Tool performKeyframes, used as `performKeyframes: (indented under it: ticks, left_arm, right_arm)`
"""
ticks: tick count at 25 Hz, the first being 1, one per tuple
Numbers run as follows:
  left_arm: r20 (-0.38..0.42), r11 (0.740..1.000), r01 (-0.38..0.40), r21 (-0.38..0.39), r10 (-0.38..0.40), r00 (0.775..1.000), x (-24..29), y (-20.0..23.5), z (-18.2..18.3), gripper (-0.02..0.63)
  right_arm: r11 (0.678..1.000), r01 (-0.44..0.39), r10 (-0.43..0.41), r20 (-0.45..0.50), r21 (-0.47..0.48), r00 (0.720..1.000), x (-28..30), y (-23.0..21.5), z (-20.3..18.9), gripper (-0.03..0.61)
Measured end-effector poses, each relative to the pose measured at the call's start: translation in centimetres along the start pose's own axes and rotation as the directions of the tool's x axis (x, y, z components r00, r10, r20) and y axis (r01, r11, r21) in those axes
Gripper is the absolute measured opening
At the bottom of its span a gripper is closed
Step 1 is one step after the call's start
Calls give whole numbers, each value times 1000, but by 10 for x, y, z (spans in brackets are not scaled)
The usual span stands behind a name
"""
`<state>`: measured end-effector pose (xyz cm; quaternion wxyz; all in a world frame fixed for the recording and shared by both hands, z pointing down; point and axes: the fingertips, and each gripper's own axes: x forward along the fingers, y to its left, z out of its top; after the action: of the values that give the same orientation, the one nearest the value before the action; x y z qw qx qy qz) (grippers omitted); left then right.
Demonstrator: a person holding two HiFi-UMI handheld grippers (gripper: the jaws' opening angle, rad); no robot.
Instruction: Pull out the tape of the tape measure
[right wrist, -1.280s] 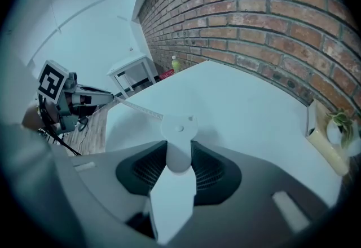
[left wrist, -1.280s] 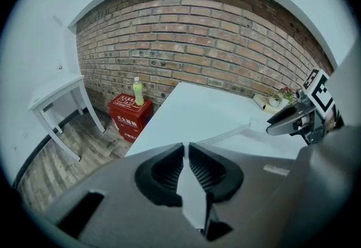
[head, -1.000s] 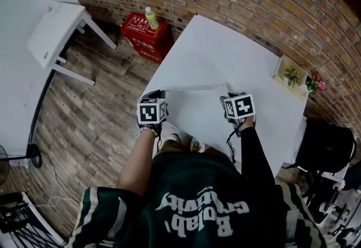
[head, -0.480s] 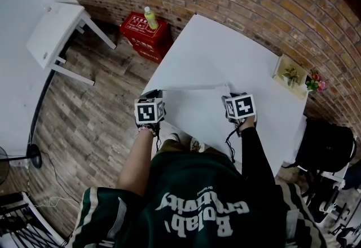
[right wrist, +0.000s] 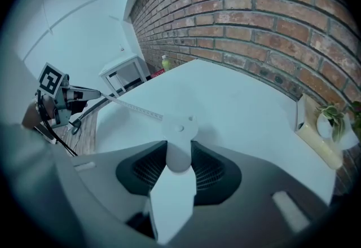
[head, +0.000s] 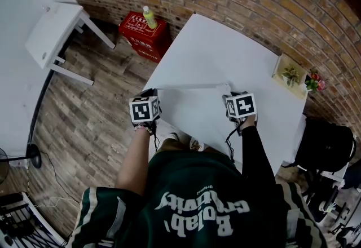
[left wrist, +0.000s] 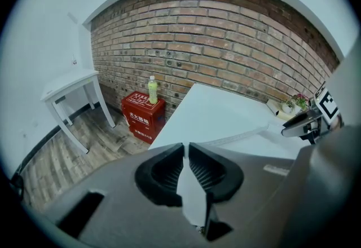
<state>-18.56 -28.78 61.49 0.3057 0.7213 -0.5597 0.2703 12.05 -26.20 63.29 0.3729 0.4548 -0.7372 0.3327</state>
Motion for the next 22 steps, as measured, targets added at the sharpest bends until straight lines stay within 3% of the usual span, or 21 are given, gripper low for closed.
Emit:
performKeyframes:
  ticks: [22]
  left_arm:
    - [3, 1000, -23, -3, 23, 1000, 0, 15, 2, 40]
  right_arm:
    - [1000, 21, -21, -4, -8, 1000, 2, -5, 3, 150]
